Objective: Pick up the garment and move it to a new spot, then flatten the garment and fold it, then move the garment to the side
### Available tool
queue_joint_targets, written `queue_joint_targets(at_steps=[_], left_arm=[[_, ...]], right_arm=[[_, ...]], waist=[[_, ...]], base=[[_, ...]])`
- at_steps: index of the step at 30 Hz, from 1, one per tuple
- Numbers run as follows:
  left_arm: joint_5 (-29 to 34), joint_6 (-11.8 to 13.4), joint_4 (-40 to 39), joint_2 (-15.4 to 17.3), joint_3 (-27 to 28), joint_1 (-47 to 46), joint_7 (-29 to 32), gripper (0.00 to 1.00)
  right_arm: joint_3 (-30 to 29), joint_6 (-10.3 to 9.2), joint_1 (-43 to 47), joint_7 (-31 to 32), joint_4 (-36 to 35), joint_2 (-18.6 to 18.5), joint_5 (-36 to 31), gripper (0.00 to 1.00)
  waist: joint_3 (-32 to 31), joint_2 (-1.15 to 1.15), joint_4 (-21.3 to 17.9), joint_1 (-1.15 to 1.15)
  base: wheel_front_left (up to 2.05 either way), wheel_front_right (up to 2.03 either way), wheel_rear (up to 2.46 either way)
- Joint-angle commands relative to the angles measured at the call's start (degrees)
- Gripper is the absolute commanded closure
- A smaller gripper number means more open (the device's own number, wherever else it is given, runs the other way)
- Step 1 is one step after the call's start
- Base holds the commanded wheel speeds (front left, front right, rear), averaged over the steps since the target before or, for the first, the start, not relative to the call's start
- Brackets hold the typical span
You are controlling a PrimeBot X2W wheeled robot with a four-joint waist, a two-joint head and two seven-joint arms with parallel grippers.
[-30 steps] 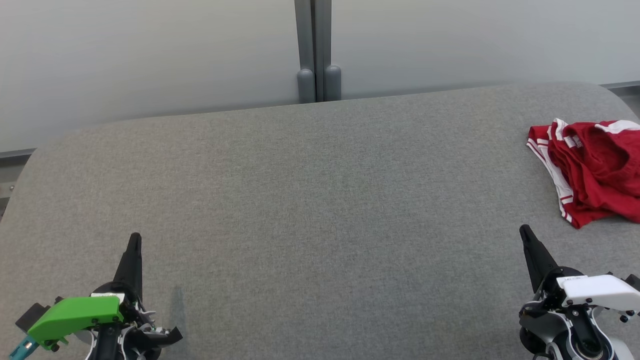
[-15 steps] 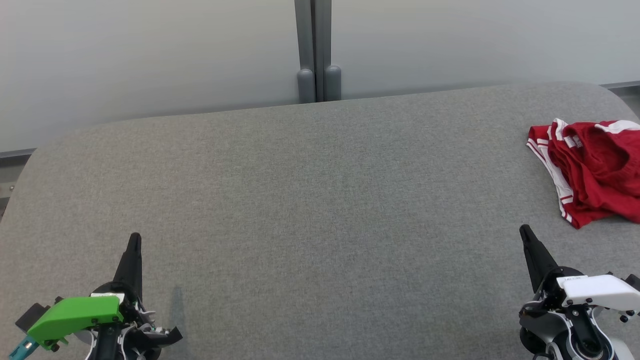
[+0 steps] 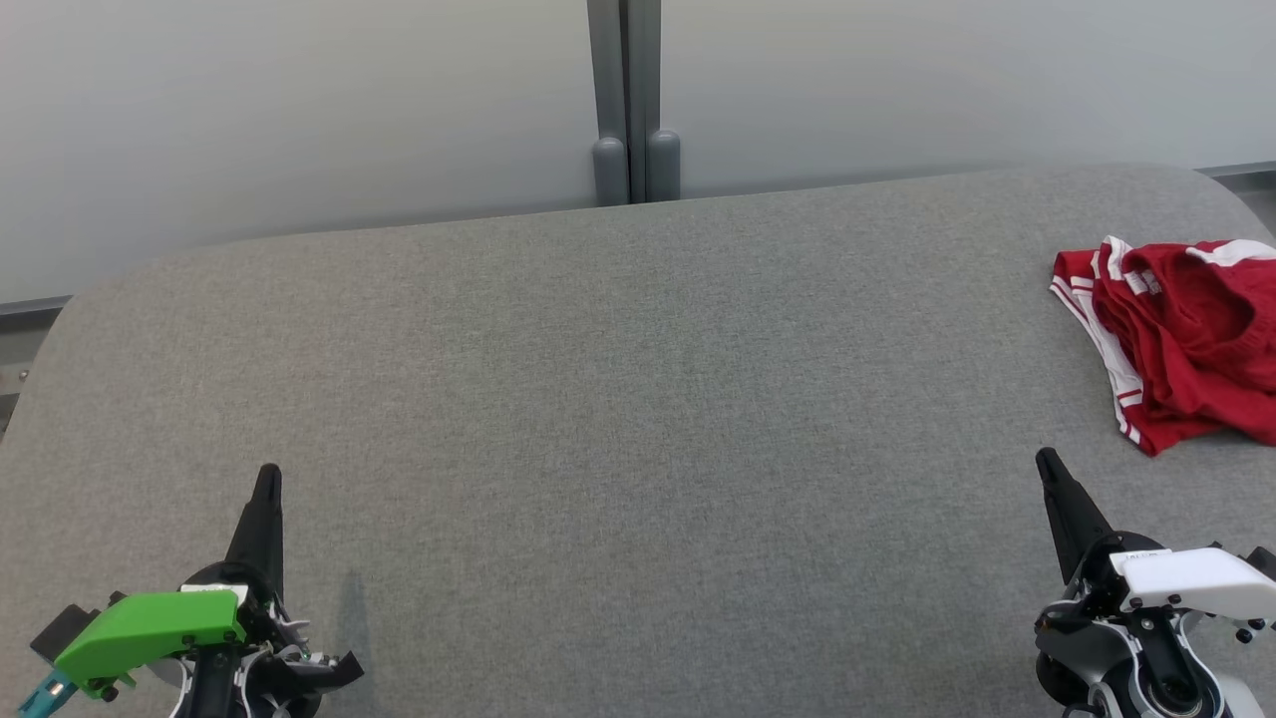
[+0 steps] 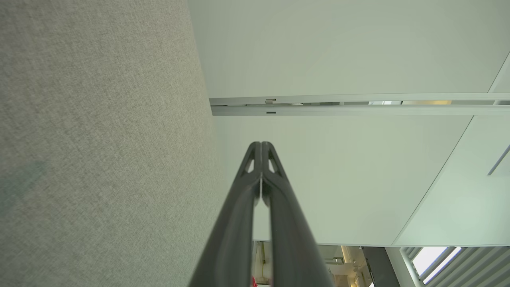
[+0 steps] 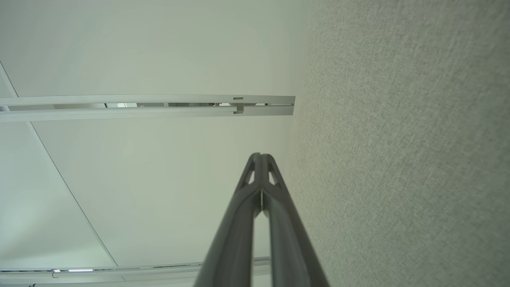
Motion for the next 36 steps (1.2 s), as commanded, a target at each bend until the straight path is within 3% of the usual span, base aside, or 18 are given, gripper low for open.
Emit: queue_joint_targets(at_steps=[1,36], left_arm=[[-0.05,-0.33,-0.08,0.32,0.16,-0.64,0.23,1.00],[0.00,-0.32,-0.09,0.29,0.20,-0.64,0.24,1.00]], right_arm=[[-0.12,-0.02,-0.48,0.17,-0.24,-0.34,0.19,1.00],[-0.11,-0.02,-0.48,0.16,-0.24,-0.34,0.20,1.00]], waist=[[0.00,0.00,0.00,0.00],[0.00,0.00,0.00,0.00]], base=[[0.00,0.00,0.00],[0.00,0.00,0.00]])
